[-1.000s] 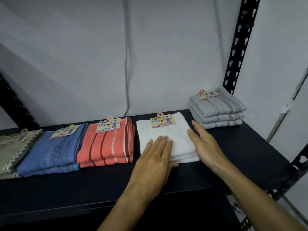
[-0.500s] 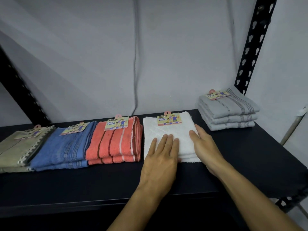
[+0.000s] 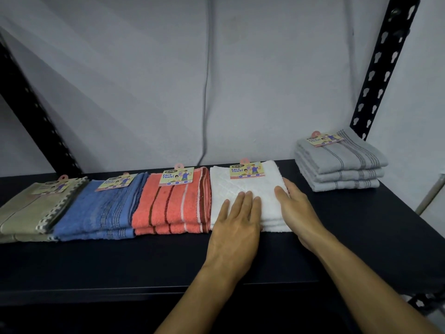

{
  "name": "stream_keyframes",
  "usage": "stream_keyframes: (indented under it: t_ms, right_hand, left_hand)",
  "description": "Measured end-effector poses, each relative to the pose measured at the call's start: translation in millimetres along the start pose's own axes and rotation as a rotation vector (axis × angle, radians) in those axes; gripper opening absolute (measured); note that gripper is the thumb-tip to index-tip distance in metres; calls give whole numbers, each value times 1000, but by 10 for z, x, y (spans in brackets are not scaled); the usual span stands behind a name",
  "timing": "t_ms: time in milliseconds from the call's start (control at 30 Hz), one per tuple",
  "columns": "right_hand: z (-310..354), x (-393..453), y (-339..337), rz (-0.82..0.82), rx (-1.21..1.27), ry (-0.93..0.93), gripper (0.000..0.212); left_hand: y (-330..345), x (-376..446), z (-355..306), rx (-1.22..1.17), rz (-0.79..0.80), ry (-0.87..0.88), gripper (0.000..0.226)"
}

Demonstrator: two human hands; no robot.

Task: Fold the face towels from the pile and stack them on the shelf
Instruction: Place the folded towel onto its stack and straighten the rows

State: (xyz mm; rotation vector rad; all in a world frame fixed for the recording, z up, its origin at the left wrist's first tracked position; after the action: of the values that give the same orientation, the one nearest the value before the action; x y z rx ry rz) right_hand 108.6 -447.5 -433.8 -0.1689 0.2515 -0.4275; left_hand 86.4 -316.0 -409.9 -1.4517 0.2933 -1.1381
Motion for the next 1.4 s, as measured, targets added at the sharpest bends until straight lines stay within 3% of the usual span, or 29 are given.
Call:
stream_keyframes:
  t_ms: [400, 500, 633, 767, 833, 933, 1033, 1200, 1300, 1400]
  right_hand:
    - [21, 14, 55, 23, 8, 4, 34]
    - [36, 19, 66, 33, -5, -8, 34]
    - [40, 21, 70, 46, -23, -26, 34]
    - [64, 60, -76, 36, -51, -9, 46]
    - [162, 77, -310, -31, -96, -85, 44]
    - [363, 62, -852, -271, -288, -296, 37]
    - [417, 213, -1280, -441, -700, -409, 51]
    - [211, 725, -1593, -329, -1334, -357, 99]
    - [152, 877, -1576, -272, -1541, -394, 98]
    - [202, 875, -1547, -286, -1526, -462, 96]
  left_hand:
    - [-1, -14, 30, 29, -11, 7, 59]
    - [-14, -27, 39, 34, -45, 15, 49]
    - [67, -42, 78, -8, 19, 16, 64]
    - [-98, 46, 73, -4, -74, 28, 56]
    - [-198, 197, 55, -48, -115, 31, 59]
    - [-292, 576, -40, -95, -179, 84, 49]
    - [-209, 1087, -254, -174, -120, 182, 51]
    - [324, 1785, -709, -58, 112, 322, 66]
    - [545, 1970, -874, 39, 184, 346, 69]
    - [639, 2065, -911, 64, 218, 314, 63]
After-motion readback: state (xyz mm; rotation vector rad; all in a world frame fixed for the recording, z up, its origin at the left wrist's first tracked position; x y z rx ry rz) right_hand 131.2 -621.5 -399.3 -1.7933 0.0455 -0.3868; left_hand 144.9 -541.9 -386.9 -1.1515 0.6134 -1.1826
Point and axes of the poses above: each hand's wrist, its own x-axis towards the middle knuckle, its own y-axis out of the palm, z = x × y, the point moved 10 cm from there along x, towards the middle knuckle, and after that the axes turned 13 degrees about y, right-handed, at the moved point
